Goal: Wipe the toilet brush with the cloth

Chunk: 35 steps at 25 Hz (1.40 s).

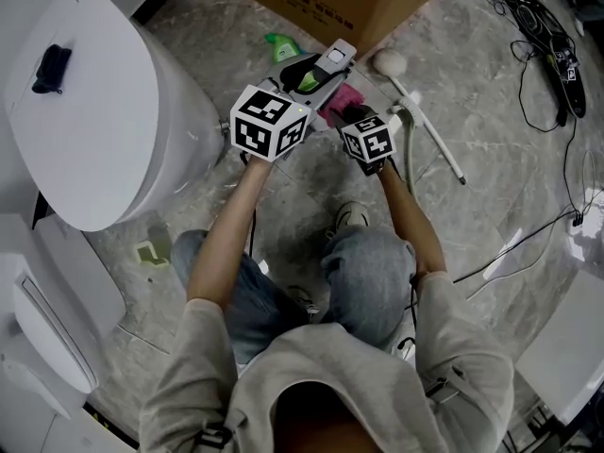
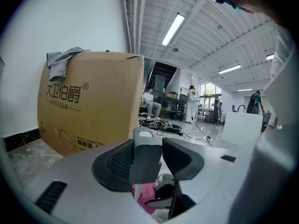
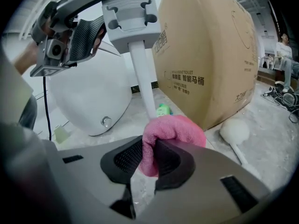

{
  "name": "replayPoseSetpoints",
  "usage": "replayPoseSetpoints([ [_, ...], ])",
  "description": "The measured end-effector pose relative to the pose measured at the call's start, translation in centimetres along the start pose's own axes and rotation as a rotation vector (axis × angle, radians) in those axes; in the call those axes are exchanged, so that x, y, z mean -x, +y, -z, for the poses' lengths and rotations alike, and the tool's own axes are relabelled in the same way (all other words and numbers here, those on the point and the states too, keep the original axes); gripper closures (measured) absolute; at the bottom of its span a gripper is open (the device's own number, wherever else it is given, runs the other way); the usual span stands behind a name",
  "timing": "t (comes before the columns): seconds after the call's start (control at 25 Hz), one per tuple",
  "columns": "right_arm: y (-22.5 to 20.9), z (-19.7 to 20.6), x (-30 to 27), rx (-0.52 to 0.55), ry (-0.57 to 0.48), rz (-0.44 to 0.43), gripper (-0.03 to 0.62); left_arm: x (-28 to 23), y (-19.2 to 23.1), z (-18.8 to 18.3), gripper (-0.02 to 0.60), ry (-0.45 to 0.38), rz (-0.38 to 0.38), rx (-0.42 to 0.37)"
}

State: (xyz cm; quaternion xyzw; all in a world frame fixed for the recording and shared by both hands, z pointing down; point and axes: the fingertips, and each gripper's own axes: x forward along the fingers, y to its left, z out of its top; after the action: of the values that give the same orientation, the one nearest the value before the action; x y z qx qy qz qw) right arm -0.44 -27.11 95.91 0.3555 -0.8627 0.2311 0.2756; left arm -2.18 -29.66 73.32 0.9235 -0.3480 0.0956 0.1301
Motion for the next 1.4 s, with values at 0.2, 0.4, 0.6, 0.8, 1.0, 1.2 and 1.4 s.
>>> replayPoseSetpoints([
  [0.2, -0.2, -0.7, 1.2, 0.003, -0.029, 0.019, 0.508, 0.0, 0.0, 0.1, 0.373, -0.004, -0.003, -0.003],
  [0.4, -0.5, -1.6, 2.3, 0.02, -0.048, 0.032, 0.508, 0.1, 0.2, 0.3, 0.347, -0.001, -0.017, -0.007],
  [0.6, -0.6, -1.5, 3.0, 0.018, -0.055, 0.049, 0.508, 0.9, 0.1, 0.0, 0.281, -0.023, -0.005, 0.003],
  [0.8, -0.6, -1.9, 3.9, 0.022, -0.081, 0.068, 0.508, 2.5, 1.4, 0.0, 0.278, -0.053, -0.052, 0.023],
  [1.0, -1.6, -2.1, 5.6, 0.01, -0.123, 0.104, 0.508, 3.7, 4.1, 2.1, 0.278, -0.043, -0.139, 0.051],
  [1.2, -4.5, -2.6, 8.2, -0.038, -0.194, 0.191, 0.508, 4.2, 7.3, 5.0, 0.438, -0.03, -0.275, 0.052],
  [1.4, -6.7, -3.1, 10.2, -0.077, -0.226, 0.235, 0.508, 4.6, 8.7, 6.0, 0.563, -0.027, -0.365, 0.043],
])
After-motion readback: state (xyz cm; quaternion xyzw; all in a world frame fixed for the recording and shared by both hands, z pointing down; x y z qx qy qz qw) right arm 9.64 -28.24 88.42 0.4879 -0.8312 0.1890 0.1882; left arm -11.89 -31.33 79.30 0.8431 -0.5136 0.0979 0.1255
